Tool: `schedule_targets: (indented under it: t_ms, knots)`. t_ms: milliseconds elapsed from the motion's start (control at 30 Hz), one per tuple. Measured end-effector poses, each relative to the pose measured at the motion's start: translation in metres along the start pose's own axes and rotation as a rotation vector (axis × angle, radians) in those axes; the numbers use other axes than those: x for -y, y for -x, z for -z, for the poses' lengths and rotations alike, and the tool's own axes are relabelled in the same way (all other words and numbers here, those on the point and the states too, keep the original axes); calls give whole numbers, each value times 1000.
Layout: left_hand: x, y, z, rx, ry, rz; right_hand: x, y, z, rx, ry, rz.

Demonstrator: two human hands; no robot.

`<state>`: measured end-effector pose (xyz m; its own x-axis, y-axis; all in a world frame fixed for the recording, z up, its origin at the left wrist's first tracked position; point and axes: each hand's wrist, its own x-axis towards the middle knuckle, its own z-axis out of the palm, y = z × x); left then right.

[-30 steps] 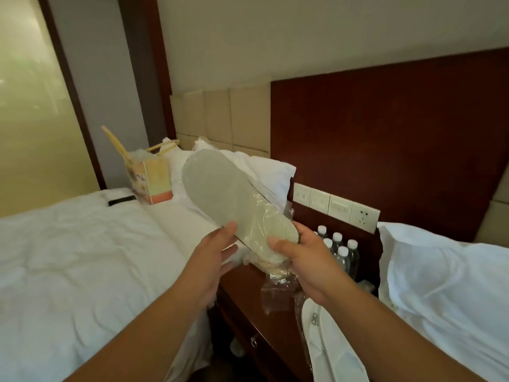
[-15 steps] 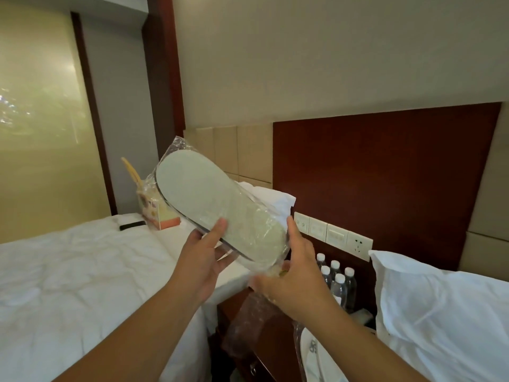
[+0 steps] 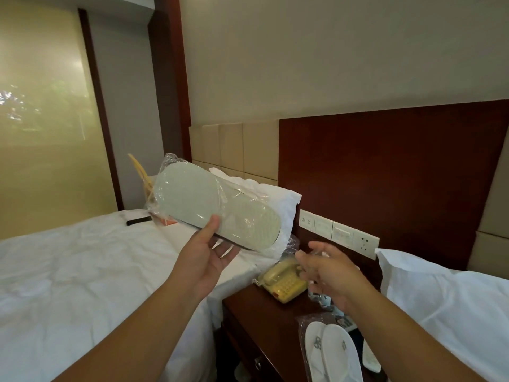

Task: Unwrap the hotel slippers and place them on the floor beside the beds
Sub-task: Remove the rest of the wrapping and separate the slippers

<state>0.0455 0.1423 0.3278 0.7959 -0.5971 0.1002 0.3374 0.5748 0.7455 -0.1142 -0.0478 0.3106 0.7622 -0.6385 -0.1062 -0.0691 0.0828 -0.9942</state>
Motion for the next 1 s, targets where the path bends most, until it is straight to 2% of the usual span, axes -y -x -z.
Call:
schedule_targets:
  t_ms: [100,167,200,267,333,367,500,633,833,1000]
  knots:
    - [-1,1,4,22,-29,-2,-10,-1,-3,25,231,-101]
    - [-2,2,8,35,-72,-15,-5,0,-6,36,433,-66]
    - [-3,2,10,36,-96,-22,0,1,-9,20,497,4]
    - [-3,2,15,29,-139,-30,13,2,-16,-55,570,256]
    - [-2,3,17,26,-167,-34,29,5,-24,-89,518,433]
    - [-1,3,18,32,-170,-35,35,7,-28,-55,469,432]
    - [-1,6,16,87,-174,-30,41,12,-45,175,413,217]
    - [1,7,14,144,-209,4,22,9,-52,350,25,177]
    - [2,8,22,74,-264,114,1,-5,-46,347,-69,137]
    - [-14,0,38,-60,-120,-69,-4,-11,-30,387,-71,87]
